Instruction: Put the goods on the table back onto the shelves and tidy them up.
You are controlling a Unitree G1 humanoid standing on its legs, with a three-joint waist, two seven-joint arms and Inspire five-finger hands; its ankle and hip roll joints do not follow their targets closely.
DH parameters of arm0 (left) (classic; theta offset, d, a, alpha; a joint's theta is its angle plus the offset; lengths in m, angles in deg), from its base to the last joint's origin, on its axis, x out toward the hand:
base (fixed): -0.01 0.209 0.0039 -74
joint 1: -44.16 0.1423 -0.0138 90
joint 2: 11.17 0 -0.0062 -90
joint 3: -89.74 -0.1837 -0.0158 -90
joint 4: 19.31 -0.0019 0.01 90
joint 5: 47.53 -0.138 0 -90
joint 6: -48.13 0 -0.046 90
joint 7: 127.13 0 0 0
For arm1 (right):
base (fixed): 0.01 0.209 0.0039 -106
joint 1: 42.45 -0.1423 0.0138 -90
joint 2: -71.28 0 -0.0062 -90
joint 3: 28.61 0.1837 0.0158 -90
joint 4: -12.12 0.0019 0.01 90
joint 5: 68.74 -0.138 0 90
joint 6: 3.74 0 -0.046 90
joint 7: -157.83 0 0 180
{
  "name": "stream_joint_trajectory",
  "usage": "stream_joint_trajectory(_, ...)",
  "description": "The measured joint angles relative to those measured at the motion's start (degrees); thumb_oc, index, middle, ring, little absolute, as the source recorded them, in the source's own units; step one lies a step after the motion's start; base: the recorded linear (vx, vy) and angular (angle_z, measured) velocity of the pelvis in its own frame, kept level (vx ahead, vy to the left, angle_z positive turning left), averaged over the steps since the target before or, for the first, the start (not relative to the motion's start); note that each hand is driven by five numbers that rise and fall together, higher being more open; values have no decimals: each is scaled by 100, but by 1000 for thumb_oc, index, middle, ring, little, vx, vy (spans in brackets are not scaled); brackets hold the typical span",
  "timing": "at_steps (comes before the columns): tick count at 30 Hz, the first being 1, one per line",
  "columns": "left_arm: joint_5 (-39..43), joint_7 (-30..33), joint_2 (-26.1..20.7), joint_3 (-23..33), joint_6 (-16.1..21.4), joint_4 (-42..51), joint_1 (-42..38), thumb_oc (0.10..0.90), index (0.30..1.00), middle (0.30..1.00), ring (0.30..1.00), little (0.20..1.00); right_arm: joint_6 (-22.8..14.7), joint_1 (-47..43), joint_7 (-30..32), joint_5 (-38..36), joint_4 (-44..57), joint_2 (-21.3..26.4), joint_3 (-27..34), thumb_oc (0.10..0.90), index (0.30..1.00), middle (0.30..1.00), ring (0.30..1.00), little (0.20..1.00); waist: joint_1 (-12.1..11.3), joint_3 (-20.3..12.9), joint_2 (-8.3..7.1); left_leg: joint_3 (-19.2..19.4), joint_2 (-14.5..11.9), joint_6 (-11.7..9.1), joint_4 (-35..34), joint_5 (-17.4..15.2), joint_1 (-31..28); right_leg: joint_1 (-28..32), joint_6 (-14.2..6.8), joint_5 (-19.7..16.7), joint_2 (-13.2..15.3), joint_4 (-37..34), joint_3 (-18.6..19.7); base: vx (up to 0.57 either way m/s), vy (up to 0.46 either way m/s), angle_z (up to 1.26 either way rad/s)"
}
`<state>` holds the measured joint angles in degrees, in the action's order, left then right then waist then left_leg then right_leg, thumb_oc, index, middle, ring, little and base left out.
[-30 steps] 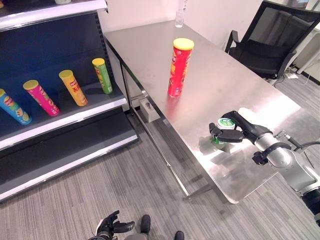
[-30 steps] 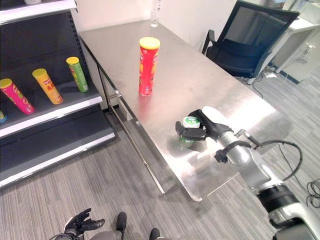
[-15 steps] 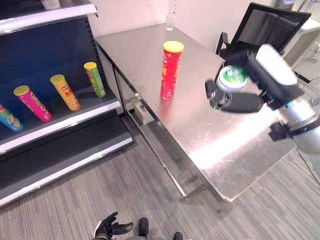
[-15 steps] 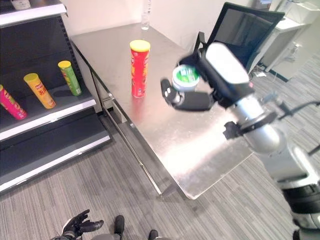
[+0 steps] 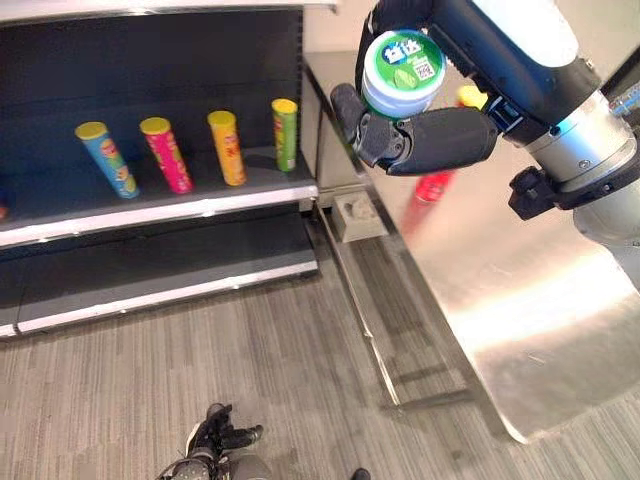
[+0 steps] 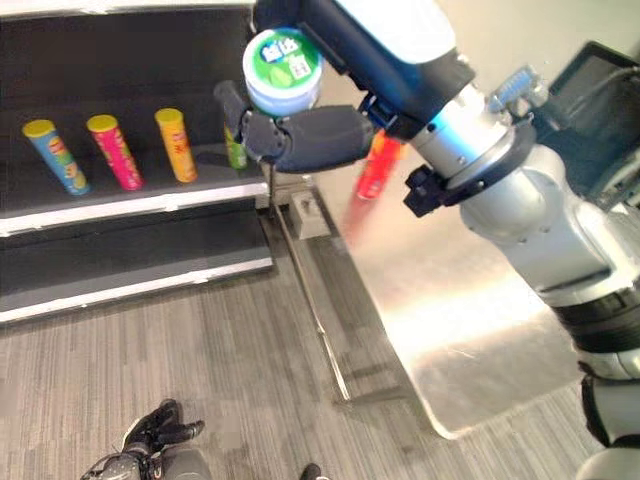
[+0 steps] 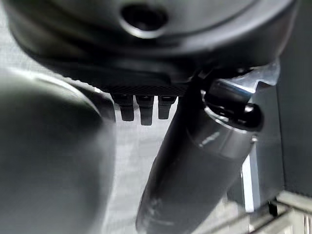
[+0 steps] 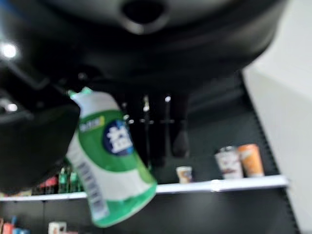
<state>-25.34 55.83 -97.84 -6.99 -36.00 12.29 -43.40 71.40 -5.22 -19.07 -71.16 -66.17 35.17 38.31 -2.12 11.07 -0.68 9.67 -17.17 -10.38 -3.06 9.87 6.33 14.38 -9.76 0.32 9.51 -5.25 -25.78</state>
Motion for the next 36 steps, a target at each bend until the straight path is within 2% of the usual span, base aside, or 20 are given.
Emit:
stream_joint_trajectory(1,2,34,-21,17,3,24,45,800,900,900,900,900,59,58,75,-7,-36,-132,-32,400,300,300,300,300,56,-17,-145,-30,326,110,36,409,-17,103,-47,-49,287,4,-34,256,525,78)
stream_joint_trajectory(2,-28,42,-283,47,7,-70,-118,800,900,900,900,900,127,-41,72,124,-143,-41,-273,400,300,300,300,300,60,-74,-390,-56,871,419,254,170,186,77,143,-224,799,158,-31,318,690,90)
stream_joint_trajectory(3,-80,35,-403,33,3,-231,-385,800,900,900,900,900,163,-165,78,226,-418,-185,-476,400,300,300,300,300,-103,-72,-431,-60,1245,732,685,-214,323,1,317,-482,1202,537,-17,248,560,73)
stream_joint_trajectory(5,-100,55,-511,19,13,-139,-324,800,900,900,900,900,304,-526,109,262,-916,-419,-1075,400,300,300,300,300,-204,-95,-387,-14,1542,993,634,-340,88,-297,416,-696,1766,1478,34,181,355,30)
stream_joint_trajectory(6,-103,150,-737,117,41,-9,-291,800,900,900,900,900,339,-527,110,358,-1145,-375,-1148,400,300,300,300,300,-302,-104,-359,-71,1706,1254,521,-484,2,-624,98,-443,1762,1809,341,279,370,25)
stream_joint_trajectory(7,-112,161,-798,106,39,-7,-306,800,900,900,900,900,347,-540,117,362,-1219,-317,-1137,400,300,300,300,300,-315,-102,-357,-187,1764,1359,440,-476,-12,-814,71,-370,1604,1973,564,304,318,49)
stream_joint_trajectory(9,-141,169,-894,118,18,-22,-383,800,900,900,900,900,352,-559,125,362,-1541,-76,-1169,400,300,300,300,300,-143,28,-138,-627,1765,1515,-61,-307,-357,-1173,58,566,541,2269,1444,265,132,81)
stream_joint_trajectory(10,-142,169,-875,99,15,-36,-371,800,900,900,900,900,400,-571,129,357,-1653,-88,-1175,400,300,300,300,300,-130,41,-118,-622,1819,1415,-151,-223,-518,-1213,49,639,403,2088,1364,243,76,60)
stream_joint_trajectory(11,-148,158,-812,83,20,-34,-315,800,900,900,900,900,418,-625,149,341,-1791,-79,-1206,400,300,300,300,300,-99,52,-75,-718,1891,1513,-190,-332,-612,-1393,121,728,282,1973,1342,198,54,44)
stream_joint_trajectory(13,-153,144,-618,69,16,-235,-262,800,900,900,900,900,431,-805,268,317,-2021,-70,-1257,400,300,300,300,300,150,147,98,-940,1911,1483,-206,-409,-800,-1840,96,501,-202,1140,1528,361,78,63)
stream_joint_trajectory(15,-163,128,-491,95,18,-428,-278,800,900,900,900,900,432,-806,317,310,-2016,-14,-1266,400,300,300,300,300,291,191,82,-1168,1940,1460,-207,-575,-888,-2359,49,110,-486,763,1888,265,36,55)
stream_joint_trajectory(16,-168,126,-448,101,-2,-492,-264,800,900,900,900,900,414,-806,341,310,-2023,-12,-1266,400,300,300,300,300,386,252,68,-1330,1939,1446,-207,-605,-978,-2433,-124,-118,-648,400,2188,383,-2,61)
stream_joint_trajectory(17,-221,112,-380,55,2,-565,-283,800,900,900,900,900,415,-800,345,311,-1991,47,-1263,400,300,300,300,300,470,308,-14,-1489,1997,1468,-209,-747,-1124,-2589,-17,-415,-765,29,2316,279,-18,83)
stream_joint_trajectory(19,-352,6,-313,-2,0,-569,-258,800,900,900,900,900,417,-791,336,313,-1991,276,-1244,400,300,300,300,300,647,371,-262,-1941,2277,1395,-222,-845,-1405,-2450,101,-636,-573,-46,2376,209,-44,123)
stream_joint_trajectory(20,-412,-40,-264,-1,2,-543,-200,800,900,900,900,900,420,-798,341,313,-2006,374,-1194,400,300,300,300,300,610,289,-401,-2026,2427,1402,-210,-927,-1544,-2372,377,-969,-459,-6,2393,227,-84,96)
stream_joint_trajectory(24,-434,-33,-51,1,5,-405,3,800,900,900,900,900,403,-791,380,156,-1968,339,-790,400,300,300,300,300,592,262,-176,-2108,2071,1068,-208,-1238,-1719,-2165,778,-1401,-747,-3,2217,203,-85,32)
stream_joint_trajectory(26,-437,-41,62,-27,2,-326,26,800,900,900,900,900,409,-791,382,95,-1963,425,-645,400,300,300,300,300,593,253,-112,-1796,1830,970,-93,-1302,-1773,-2036,1112,-1316,-983,-2,2107,146,-78,24)
stream_joint_trajectory(29,-437,-96,176,-22,8,-156,4,800,900,900,900,900,421,-792,403,81,-1925,421,-592,400,300,300,300,300,587,258,-111,-1673,1806,741,290,-1355,-1704,-1819,1328,-1236,-1010,0,2160,99,-59,10)
stream_joint_trajectory(32,-436,-90,187,0,15,-91,-108,800,900,900,900,900,419,-820,436,55,-1724,442,-496,400,300,300,300,300,637,280,-27,-1524,1627,525,-144,-1204,-1805,-1692,1369,-1094,-1106,-2,2127,74,-39,7)
stream_joint_trajectory(36,-434,-80,180,17,15,-14,-120,800,900,900,900,900,349,-924,463,32,-1435,424,-587,400,300,300,300,300,601,277,26,-1489,1563,572,-208,-1236,-1927,-1632,1353,-1068,-1165,-4,2081,29,-31,2)
